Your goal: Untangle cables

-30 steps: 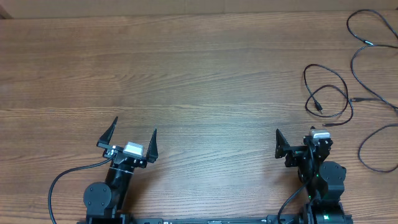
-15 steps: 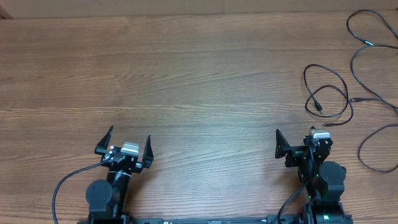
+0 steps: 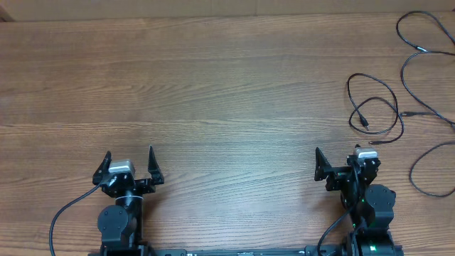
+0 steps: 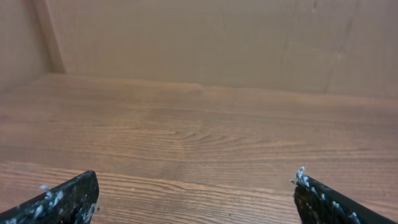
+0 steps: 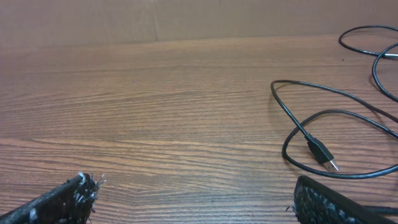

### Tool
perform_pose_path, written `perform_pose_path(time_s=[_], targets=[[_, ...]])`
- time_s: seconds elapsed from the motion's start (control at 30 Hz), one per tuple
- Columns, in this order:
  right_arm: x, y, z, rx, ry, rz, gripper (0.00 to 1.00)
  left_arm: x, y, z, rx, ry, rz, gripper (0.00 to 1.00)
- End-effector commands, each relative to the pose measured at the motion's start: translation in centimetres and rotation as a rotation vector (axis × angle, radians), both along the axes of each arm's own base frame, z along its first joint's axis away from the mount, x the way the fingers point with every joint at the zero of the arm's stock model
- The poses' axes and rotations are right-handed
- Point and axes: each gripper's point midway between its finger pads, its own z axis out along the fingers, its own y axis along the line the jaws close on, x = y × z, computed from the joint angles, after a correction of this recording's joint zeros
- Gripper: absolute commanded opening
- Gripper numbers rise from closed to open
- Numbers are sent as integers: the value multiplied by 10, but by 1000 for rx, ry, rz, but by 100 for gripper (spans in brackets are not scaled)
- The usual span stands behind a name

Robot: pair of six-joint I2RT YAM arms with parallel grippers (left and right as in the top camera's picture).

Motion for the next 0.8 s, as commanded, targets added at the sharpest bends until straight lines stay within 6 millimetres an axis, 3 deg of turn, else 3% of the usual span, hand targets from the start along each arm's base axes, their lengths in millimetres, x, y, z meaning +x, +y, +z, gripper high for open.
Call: perform_pose_path(time_s=[0.0, 0.57, 0.77], targets=[[0, -1, -4, 3, 5, -4, 100, -1, 9, 2, -66, -24, 53, 100], [0, -1, -4, 3, 5, -4, 100, -1, 9, 2, -66, -23, 53, 100], [-3, -1, 33, 3, -153, -3, 100, -1, 9, 2, -66, -23, 53, 100]])
